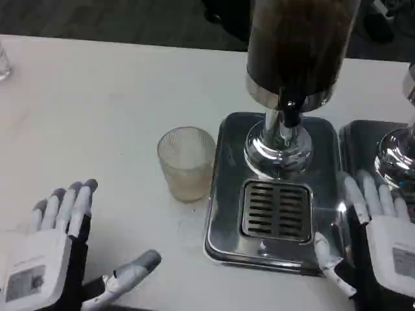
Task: Grasp the cup under the faucet to collect the drink, then remove the cup.
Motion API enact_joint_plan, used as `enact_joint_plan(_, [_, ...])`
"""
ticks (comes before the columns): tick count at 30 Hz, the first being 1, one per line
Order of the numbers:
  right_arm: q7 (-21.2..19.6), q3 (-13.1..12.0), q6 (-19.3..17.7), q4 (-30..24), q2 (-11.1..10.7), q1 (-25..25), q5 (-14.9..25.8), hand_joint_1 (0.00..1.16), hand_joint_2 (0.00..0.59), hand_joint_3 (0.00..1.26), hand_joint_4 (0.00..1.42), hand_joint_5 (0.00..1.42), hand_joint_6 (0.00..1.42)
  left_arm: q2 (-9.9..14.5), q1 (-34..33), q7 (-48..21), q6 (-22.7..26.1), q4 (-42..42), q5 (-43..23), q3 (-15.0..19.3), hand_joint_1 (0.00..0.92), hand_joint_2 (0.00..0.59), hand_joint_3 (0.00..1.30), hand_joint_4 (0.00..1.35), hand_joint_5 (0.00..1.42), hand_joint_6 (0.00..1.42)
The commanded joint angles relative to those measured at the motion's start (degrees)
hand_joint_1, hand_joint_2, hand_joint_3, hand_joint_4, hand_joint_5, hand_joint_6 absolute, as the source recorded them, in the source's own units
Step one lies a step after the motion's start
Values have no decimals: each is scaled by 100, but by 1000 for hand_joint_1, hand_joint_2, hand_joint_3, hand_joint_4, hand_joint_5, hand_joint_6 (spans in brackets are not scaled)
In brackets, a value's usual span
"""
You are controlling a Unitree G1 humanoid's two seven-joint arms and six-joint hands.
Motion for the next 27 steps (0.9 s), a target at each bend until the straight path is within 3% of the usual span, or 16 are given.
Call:
enact_joint_plan(1, [-3,17,-50,13,-23,-74,-2,239,535,75,0,0,0,6,-18,-16,9,-11,29,-25,0,68,0,0,0,0])
enact_joint_plan(13, [5,2,-24,164,3,-230,37,239,535,82,0,0,0,29,-158,72,-26,28,39,17,0,64,0,0,0,0])
enact_joint_plan(19, [23,13,23,222,30,-323,14,247,537,83,0,0,0,130,-383,115,-249,8,-129,216,0,40,0,0,0,0])
enact_joint_plan(27, [43,63,199,15,76,-185,-93,258,537,86,0,0,0,157,-977,224,-899,666,-715,461,0,2,0,0,0,0])
